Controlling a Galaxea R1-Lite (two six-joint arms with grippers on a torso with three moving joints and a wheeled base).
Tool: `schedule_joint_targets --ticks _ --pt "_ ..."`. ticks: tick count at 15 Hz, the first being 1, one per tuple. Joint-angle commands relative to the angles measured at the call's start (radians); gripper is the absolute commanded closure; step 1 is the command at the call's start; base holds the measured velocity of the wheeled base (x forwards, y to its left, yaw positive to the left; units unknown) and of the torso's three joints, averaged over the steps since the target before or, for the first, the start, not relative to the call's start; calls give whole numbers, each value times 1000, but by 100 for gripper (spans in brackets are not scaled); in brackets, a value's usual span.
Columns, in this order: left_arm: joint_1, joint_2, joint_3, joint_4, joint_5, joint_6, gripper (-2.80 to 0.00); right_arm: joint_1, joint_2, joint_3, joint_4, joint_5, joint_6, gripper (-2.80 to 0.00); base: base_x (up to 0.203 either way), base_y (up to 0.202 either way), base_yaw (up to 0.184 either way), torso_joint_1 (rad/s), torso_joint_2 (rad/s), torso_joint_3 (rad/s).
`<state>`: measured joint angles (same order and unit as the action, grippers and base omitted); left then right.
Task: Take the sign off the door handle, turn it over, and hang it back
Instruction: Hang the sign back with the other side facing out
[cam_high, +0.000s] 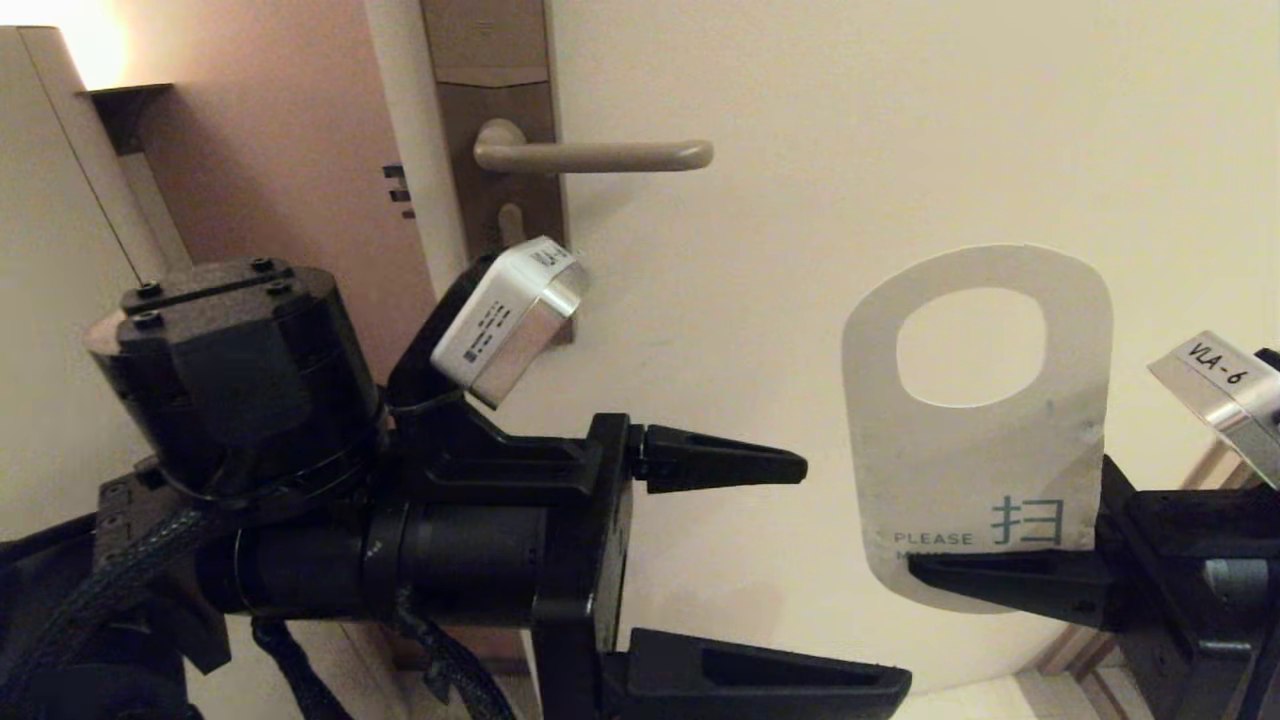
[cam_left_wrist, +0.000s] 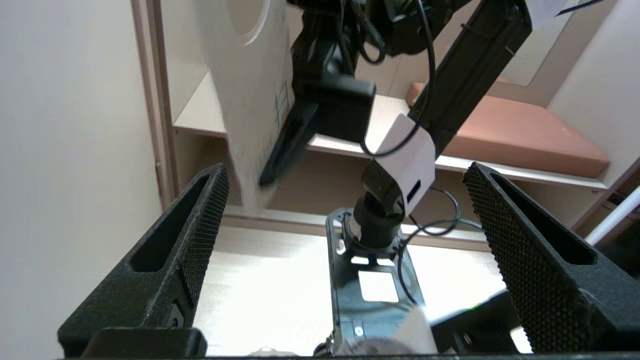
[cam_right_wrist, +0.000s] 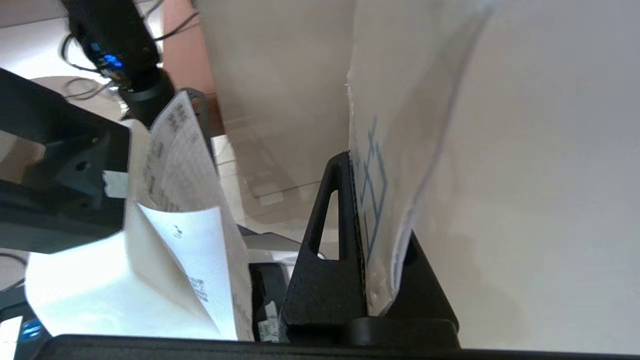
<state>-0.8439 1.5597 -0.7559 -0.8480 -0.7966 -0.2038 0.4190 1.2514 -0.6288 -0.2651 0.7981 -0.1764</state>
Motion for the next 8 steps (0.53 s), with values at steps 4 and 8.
schedule_joint_targets --ticks 4,8 --pt "19 -88 93 -6 -3 28 0 -50 -62 35 -2 0 -2 0 0 0 0 0 0 0" --pt "70 -129 126 -2 -1 43 0 -80 -113 79 -2 -28 -3 0 0 0 0 0 0 0"
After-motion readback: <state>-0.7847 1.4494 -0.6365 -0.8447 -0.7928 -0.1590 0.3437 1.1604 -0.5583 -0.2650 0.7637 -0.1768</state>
